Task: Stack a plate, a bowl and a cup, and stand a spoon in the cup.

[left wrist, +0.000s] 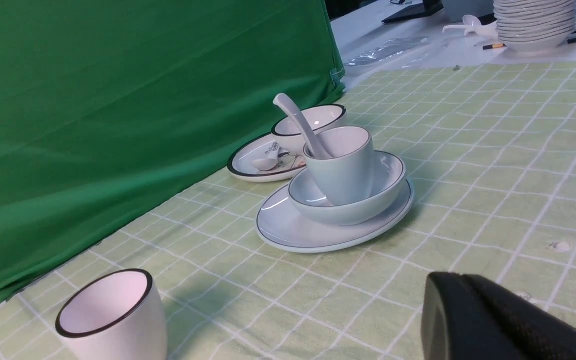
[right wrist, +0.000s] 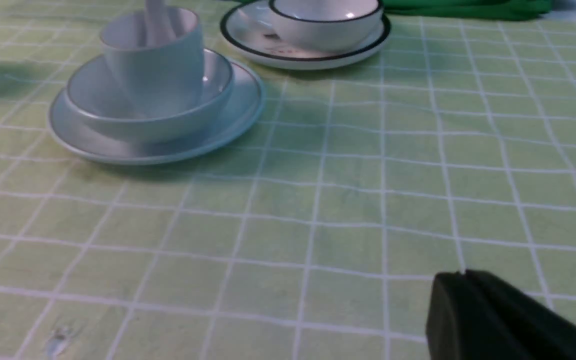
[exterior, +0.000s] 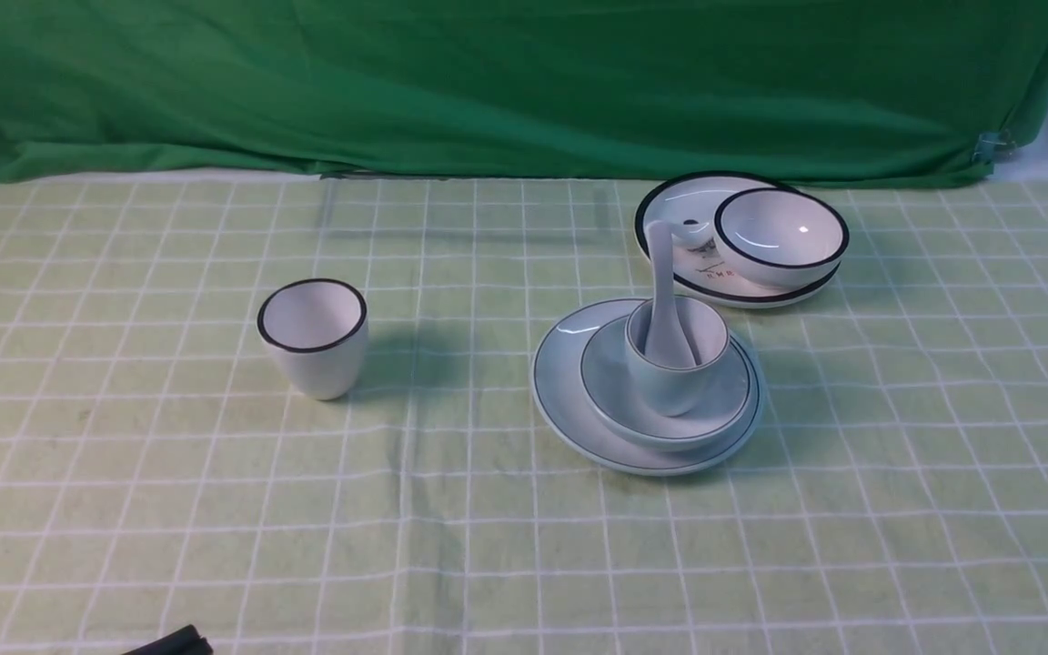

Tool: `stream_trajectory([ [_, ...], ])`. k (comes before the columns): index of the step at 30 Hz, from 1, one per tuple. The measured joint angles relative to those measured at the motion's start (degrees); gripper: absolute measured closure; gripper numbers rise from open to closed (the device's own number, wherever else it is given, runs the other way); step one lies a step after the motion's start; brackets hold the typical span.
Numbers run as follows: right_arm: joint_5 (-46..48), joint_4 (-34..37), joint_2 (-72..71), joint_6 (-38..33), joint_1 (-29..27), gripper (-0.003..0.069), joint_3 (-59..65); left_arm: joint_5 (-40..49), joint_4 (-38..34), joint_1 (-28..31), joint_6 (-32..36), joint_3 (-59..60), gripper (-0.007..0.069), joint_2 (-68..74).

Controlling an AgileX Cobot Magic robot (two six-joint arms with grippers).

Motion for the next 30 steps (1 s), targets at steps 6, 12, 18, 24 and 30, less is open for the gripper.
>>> stream_trajectory([
  [6,2.48,0.76,-2.34,-4.03,-3.09,0.0641,0.0,0.22,0.0,-0.06,0.0,0.0,0.0622,0.0],
  [12,2.91,1.47,-2.39,-4.4,-3.31,0.0641,0.0,0.22,0.0,-0.06,0.0,0.0,0.0622,0.0],
  [18,2.91,1.64,-2.39,-4.85,-3.33,0.0628,0.0,0.22,0.0,-0.06,0.0,0.0,0.0622,0.0],
  [24,2.91,1.64,-2.39,-4.85,-3.37,0.0609,0.0,0.22,0.0,-0.06,0.0,0.0,0.0622,0.0],
  [30,2.91,1.64,-2.39,-4.86,-3.37,0.0596,0.0,0.22,0.0,-0.06,0.07,0.0,0.0622,0.0],
])
